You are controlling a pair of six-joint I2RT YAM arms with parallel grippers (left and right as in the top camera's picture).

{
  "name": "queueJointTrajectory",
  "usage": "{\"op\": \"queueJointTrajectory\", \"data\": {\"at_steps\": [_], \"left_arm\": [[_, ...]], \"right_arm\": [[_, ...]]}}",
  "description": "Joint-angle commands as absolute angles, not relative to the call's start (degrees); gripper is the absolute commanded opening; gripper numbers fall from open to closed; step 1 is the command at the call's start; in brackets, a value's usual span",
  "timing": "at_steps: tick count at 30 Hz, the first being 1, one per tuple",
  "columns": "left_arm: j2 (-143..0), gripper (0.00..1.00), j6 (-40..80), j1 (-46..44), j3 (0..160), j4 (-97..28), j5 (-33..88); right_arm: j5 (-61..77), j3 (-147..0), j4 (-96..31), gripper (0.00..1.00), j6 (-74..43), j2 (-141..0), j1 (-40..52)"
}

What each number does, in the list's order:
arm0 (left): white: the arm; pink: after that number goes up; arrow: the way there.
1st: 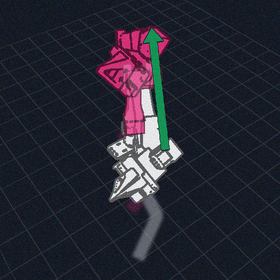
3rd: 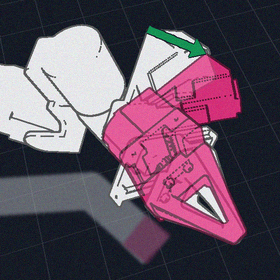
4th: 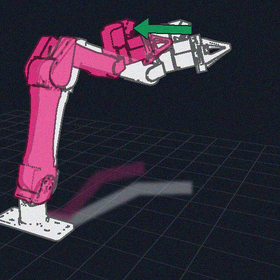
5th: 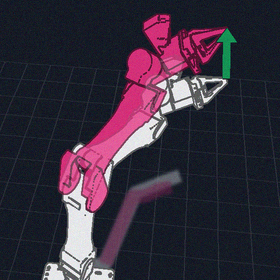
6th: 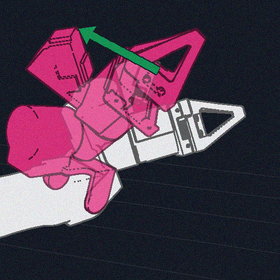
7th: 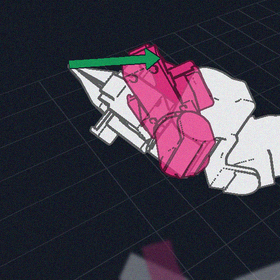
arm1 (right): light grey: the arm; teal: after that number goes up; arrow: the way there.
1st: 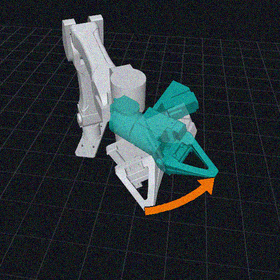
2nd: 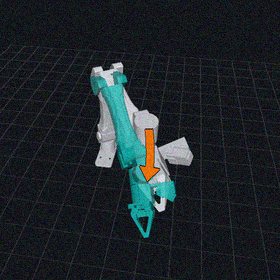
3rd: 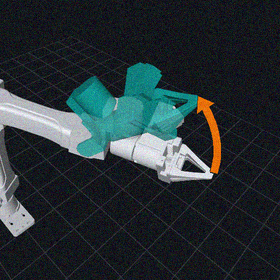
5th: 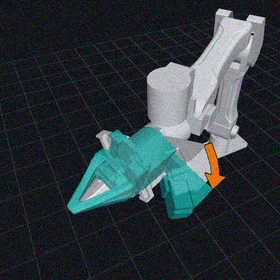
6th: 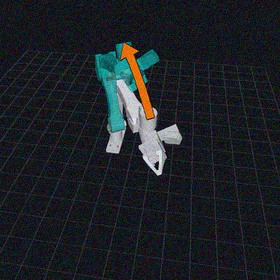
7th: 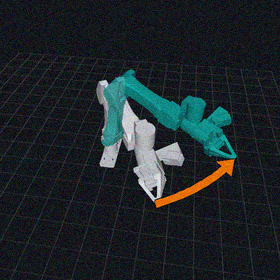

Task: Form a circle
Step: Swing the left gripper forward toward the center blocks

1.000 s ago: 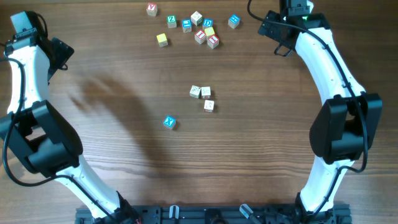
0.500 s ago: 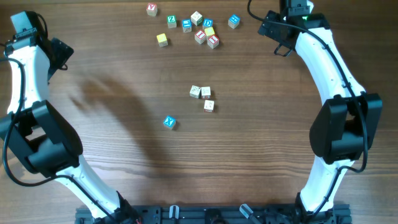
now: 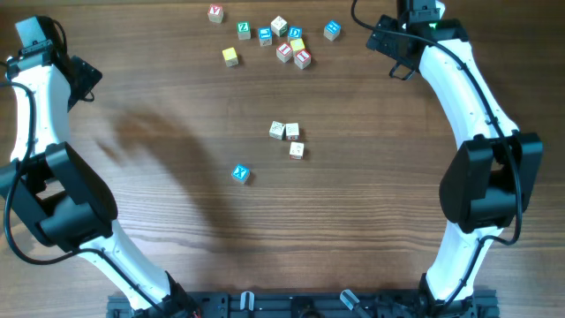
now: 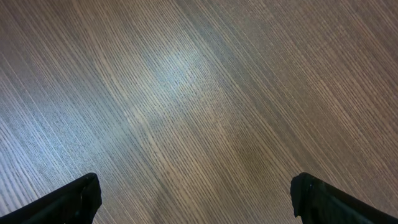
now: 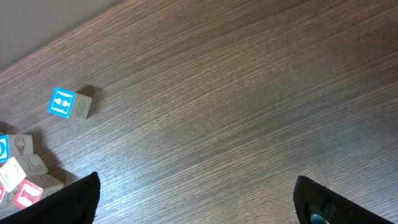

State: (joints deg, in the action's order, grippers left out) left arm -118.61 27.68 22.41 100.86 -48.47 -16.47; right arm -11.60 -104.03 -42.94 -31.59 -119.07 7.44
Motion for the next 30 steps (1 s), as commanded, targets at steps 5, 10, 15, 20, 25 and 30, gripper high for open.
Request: {"op": "queueJointTrajectory", "data": {"at_steps": [5,10,15,20,25,30], "left_arm": [[-117.91,1.00,26.83,22.68,101.49,-48.03,-17.41],[-117.91,1.00,26.83,22.68,101.49,-47.86,-11.11],[-117.91,0.04,26.81,22.52,101.49,-47.66,0.60],[-117.91,0.04,24.69,20.58,101.49,-47.83,2.81],[-117.91,0.04,18.13,14.63,101.47,-49.08,2.79],[-118.08,0.04,16.14,7.01,101.12,-54.13,2.81]], "right_arm": [[-11.07,-104.22,-42.68,1.00,-31.51,-119.66,7.53],[-11.07,-104.22,-42.68,1.00,-31.53,-119.66,7.53],[-11.07,-104.22,-42.65,1.00,-31.53,-119.66,7.53],[-11.09,-104.22,-42.65,1.00,-31.55,-119.66,7.53],[-11.09,-104.22,-42.65,1.00,-31.53,-119.66,7.53],[-11.07,-104.22,-42.65,1.00,-31.53,-119.66,7.53]]}}
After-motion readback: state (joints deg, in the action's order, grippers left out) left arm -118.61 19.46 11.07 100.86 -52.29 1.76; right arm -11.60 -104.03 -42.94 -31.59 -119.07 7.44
